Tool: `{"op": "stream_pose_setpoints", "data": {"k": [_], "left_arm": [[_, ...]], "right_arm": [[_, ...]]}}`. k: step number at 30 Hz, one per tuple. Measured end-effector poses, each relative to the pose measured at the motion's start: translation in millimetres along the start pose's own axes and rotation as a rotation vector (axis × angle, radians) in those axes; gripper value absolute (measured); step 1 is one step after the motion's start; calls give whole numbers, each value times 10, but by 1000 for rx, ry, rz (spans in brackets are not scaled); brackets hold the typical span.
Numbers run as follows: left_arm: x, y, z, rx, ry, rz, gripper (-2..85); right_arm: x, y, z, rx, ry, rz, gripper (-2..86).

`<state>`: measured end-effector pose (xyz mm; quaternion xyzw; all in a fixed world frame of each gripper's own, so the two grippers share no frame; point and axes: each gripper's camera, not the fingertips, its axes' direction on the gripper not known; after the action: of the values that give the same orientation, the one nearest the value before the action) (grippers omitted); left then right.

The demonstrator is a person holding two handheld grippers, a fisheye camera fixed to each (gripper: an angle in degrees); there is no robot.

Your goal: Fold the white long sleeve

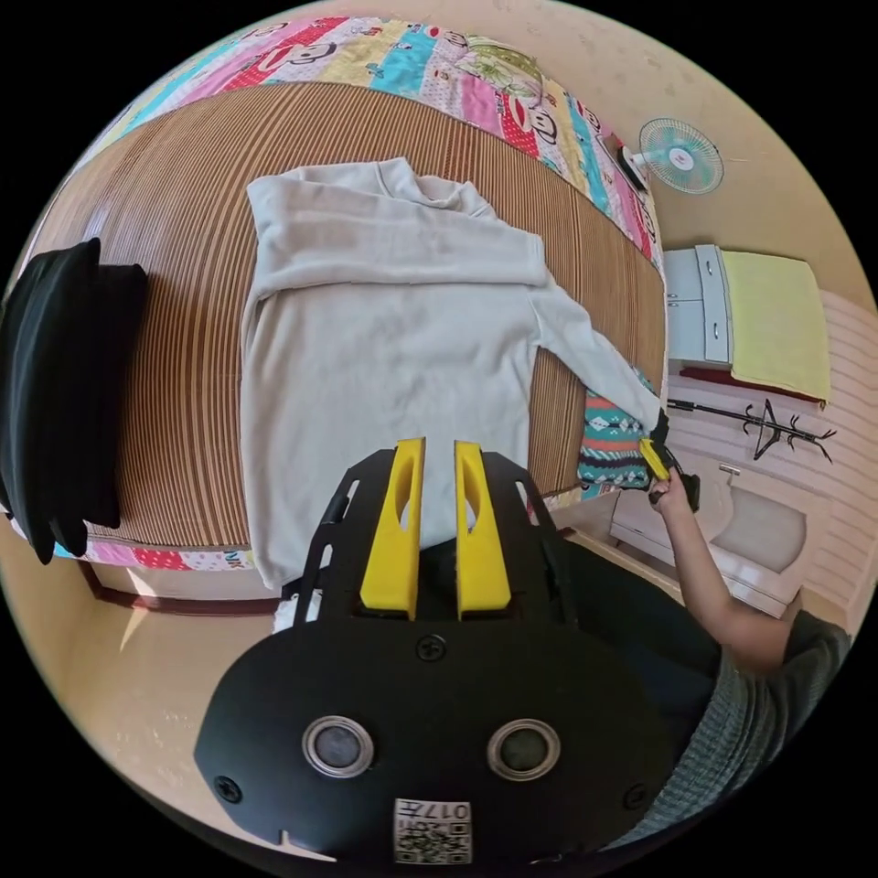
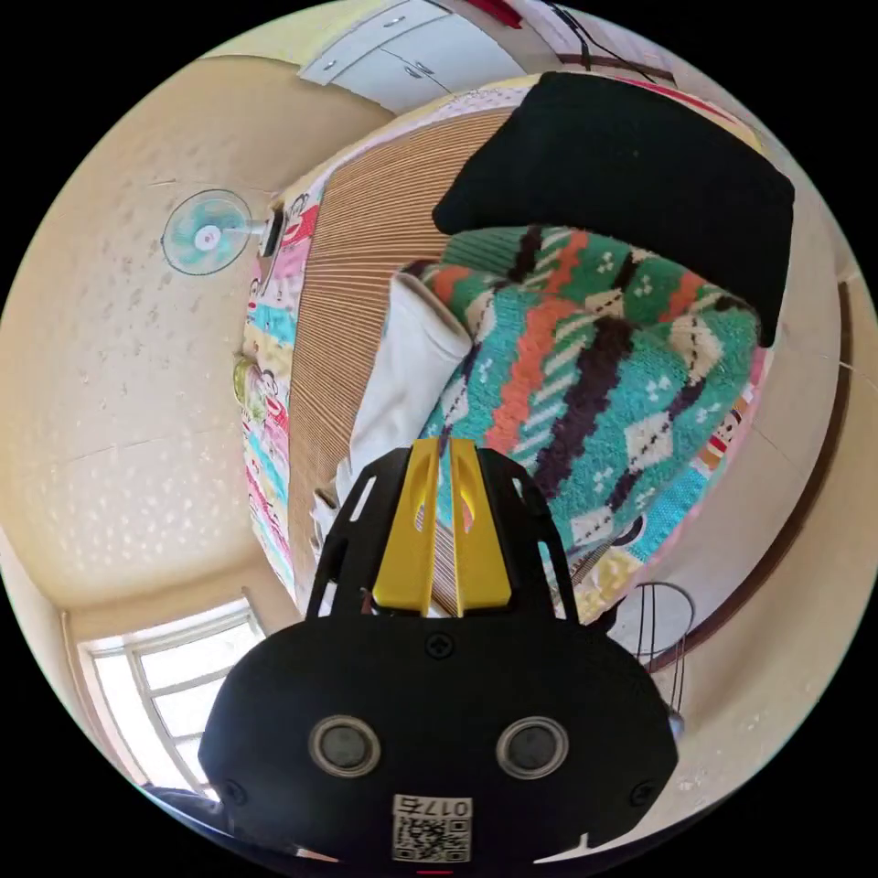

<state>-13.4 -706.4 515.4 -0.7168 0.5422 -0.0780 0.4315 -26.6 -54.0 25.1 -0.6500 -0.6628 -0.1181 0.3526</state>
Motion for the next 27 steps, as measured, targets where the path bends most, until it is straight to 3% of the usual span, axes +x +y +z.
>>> {"op": "stream_pose_setpoints", "data": {"k": [3,8,11,20,25,27], "left_arm": [[-226,-118,-143,61,17,-82,79],[-623,-574,-260,102,-4,-162,88],[-863,-975,-284,106,-49,-172,94],[-1583,-2050,-55,70,-128,-261,120],[-1816,-2179,-54,41,-88,-255,82],[-1965,-2145,-226,83,34,-210,65]], "right_arm": [[-318,343,185,-60,26,-130,45],[-1311,914,1453,-471,93,-507,80],[-1936,1165,2101,-568,170,-713,93],[-2568,1095,3188,-534,339,-749,77],[-2568,1253,2862,-530,186,-814,41],[-2482,1302,2607,-506,108,-775,35]]}}
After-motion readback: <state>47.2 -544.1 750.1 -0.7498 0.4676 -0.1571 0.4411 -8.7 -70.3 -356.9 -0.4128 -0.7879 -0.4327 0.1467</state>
